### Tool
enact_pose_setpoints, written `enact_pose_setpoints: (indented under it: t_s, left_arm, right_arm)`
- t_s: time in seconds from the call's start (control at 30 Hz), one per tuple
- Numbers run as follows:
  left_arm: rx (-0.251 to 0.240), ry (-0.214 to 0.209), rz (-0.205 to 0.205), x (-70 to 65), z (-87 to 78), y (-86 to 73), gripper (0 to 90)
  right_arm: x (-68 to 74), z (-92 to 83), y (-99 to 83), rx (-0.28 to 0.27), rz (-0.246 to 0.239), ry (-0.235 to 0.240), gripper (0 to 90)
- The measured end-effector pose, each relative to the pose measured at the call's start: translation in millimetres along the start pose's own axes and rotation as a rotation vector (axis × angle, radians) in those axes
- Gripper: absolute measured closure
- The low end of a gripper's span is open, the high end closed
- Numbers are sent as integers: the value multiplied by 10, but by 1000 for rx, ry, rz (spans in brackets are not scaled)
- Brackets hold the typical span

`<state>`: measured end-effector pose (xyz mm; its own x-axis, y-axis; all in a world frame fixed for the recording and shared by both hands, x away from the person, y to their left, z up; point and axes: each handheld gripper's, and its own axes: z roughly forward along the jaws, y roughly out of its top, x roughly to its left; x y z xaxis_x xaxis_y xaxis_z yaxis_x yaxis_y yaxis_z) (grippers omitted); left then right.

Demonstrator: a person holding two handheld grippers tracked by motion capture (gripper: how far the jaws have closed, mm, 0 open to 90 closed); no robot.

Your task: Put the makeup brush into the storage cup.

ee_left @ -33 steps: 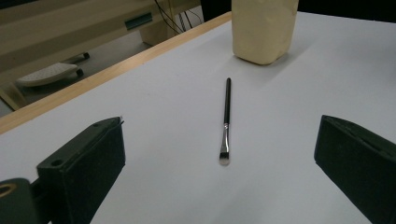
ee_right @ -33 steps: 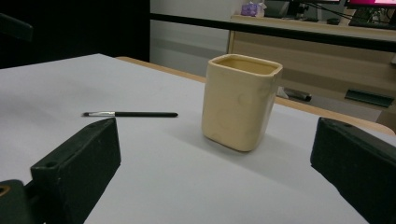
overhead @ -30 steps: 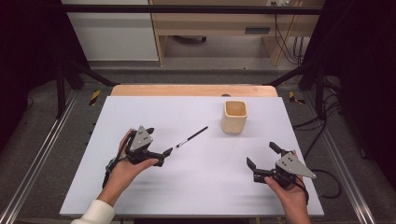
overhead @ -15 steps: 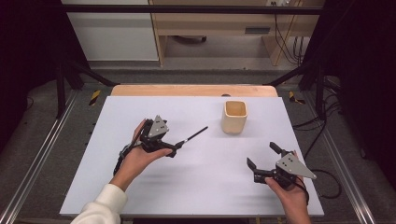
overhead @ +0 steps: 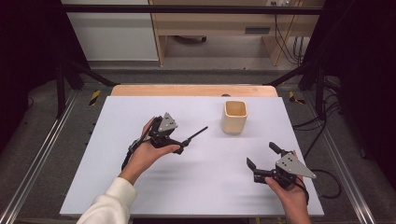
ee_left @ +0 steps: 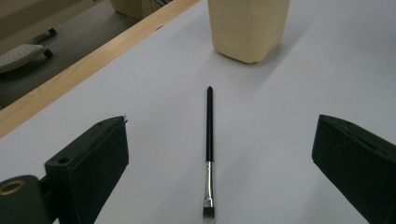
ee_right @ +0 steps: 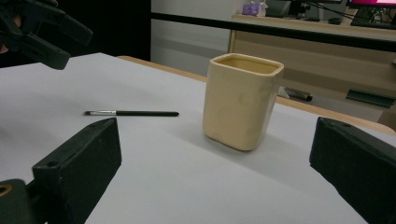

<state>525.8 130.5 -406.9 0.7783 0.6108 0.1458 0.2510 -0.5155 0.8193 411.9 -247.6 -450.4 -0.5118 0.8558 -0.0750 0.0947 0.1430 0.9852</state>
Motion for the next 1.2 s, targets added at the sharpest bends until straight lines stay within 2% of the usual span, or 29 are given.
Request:
enact_pose_setpoints:
  t_s: [0.1, 0.47, 0.67, 1.2]
  left_arm:
    - [23, -4, 11, -12, 44, 15, 34]
    - [57, 8, 57, 26, 131, 104, 40]
    - [55, 6, 43, 22, 195, 114, 44]
    - [109, 9, 14, 96, 382, 65, 50]
  right_arm:
    - [-1, 1, -2, 3, -2, 0, 26]
    - [1, 0, -1, 3, 1, 7, 34]
    - [3, -6, 4, 0, -2, 6, 34]
    - [-3, -16, 7, -1, 5, 5, 35]
